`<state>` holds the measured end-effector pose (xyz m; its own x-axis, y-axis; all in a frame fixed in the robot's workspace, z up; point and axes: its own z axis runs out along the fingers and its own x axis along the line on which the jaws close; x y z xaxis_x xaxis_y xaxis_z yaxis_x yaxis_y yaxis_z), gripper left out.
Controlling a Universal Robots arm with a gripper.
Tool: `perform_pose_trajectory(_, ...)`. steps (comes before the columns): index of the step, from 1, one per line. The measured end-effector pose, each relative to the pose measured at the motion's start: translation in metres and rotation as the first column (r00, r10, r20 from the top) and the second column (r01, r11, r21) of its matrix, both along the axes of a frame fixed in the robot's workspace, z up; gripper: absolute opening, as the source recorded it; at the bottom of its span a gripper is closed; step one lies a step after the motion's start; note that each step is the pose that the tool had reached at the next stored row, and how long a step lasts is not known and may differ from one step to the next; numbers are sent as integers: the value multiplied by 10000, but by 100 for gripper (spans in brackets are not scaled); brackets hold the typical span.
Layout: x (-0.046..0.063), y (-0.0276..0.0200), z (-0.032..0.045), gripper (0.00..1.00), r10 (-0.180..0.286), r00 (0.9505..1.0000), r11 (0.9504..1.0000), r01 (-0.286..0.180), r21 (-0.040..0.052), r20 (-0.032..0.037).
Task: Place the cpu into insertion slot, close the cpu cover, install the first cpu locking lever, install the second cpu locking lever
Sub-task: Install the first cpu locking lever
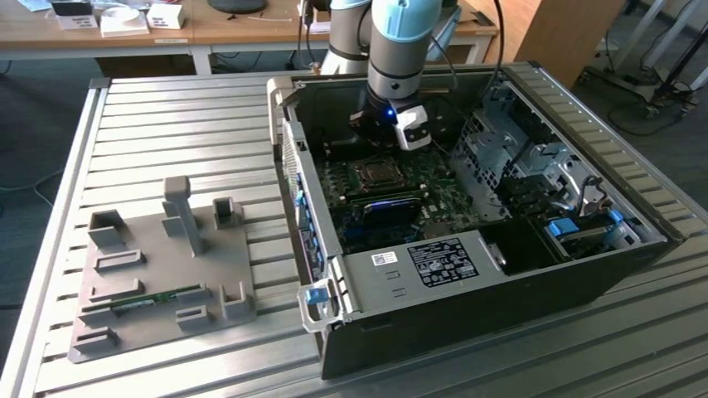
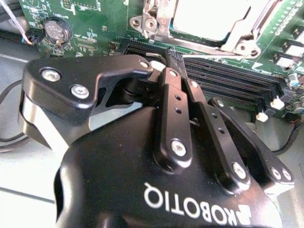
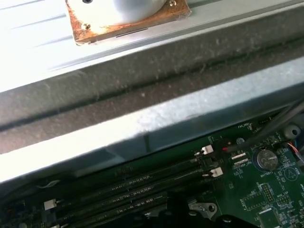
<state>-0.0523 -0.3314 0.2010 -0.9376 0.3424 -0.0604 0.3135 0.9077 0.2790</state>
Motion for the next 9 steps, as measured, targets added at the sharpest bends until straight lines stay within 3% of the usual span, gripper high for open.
perform_pose_trajectory(6,0,2,0,11,-2,10000,9997,2,237,1)
perform_pose_trajectory(9,2,2,-1,11,-2,10000,9997,2,259,0)
